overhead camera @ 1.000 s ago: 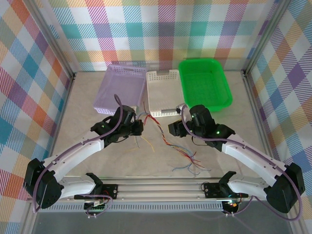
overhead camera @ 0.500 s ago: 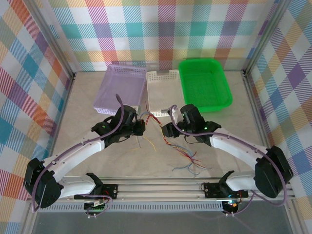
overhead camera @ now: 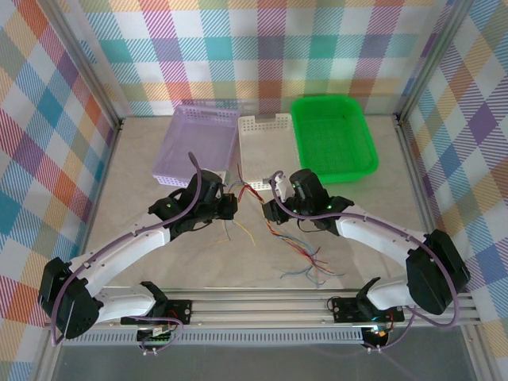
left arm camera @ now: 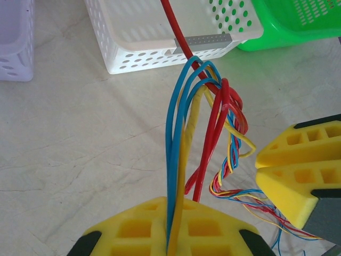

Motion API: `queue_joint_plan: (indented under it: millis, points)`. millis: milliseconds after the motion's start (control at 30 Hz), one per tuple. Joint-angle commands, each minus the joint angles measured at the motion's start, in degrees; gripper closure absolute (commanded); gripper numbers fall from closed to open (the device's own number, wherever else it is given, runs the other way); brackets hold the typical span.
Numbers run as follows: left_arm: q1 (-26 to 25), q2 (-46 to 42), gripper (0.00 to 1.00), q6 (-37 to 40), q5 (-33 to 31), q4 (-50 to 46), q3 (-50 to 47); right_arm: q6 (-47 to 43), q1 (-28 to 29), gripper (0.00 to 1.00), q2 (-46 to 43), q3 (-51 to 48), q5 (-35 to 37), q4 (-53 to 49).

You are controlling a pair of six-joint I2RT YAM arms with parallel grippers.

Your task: Untangle the cables

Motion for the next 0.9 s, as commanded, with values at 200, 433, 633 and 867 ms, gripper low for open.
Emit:
queue_joint_plan:
  millis: [200, 433, 633, 867]
  points:
    - [-0.7, -0.9, 1.0, 0.0, 0.1, 0.1, 1.7, -1.5, 0.0, 0.74, 1.6, 1.3, 2.2, 2.5]
    - [-0.7, -1.4, 1.0, 0.2, -0.2, -0.4, 1.6, -1.7, -0.1, 0.94, 1.8, 1.1, 2.4, 3.3]
    - [-0.7, -2.1, 1.0, 0.8, -0.7, -1.0, 1.2, -1.7, 0.0, 1.0, 0.6, -0.5, 2.9, 4.4]
    - [-0.7, -2.7, 1.0, 0.7, -0.6, -1.0, 0.6, -1.2, -0.1, 1.0, -0.9, -2.3, -0.7, 6.7]
